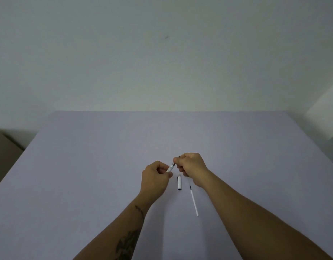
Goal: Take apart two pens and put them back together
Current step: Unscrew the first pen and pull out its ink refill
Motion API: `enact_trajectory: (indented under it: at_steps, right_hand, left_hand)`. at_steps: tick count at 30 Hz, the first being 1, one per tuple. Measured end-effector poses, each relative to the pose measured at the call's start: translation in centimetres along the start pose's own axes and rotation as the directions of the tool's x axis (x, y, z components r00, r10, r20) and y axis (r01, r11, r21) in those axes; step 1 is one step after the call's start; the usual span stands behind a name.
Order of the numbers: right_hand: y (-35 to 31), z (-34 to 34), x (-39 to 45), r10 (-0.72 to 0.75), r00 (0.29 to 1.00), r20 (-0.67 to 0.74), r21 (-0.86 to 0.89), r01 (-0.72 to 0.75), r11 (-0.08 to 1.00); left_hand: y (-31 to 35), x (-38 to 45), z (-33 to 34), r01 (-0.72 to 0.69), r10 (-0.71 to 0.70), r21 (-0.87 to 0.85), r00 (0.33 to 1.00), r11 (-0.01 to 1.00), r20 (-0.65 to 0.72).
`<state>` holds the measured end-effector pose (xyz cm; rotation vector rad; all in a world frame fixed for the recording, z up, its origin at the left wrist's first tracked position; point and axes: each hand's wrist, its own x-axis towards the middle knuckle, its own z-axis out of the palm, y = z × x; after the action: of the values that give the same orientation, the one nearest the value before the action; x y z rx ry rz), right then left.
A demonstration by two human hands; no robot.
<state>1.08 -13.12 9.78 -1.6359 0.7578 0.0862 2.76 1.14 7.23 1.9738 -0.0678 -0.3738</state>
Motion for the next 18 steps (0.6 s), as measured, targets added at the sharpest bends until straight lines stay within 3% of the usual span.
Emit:
enact_trajectory:
  at_steps: [7,14,18]
  right_hand:
    - [-1.1,0.0,-0.8,-0.037,0.999,-0.003,0.054,0.037,0.998]
    - [-1.7,0.2,-1.1,0.045,0.985,0.167,0.180,-0.075,0.981]
    - [-1.5,0.8,-1.3,0.048,0.990,0.130,0.168,-0.070,0.983]
  left_hand:
    - [0.8,0.0,-0.7,-0.040,0.040,0.016,0.999,0.999,0.004]
    - [0.9,-0.6,-1.5,-0.063,0.062,-0.017,0.998,0.998,-0.029]
    - [0.7,-0.9,-1.8,-0.056,0.055,-0.016,0.998,0.998,-0.025]
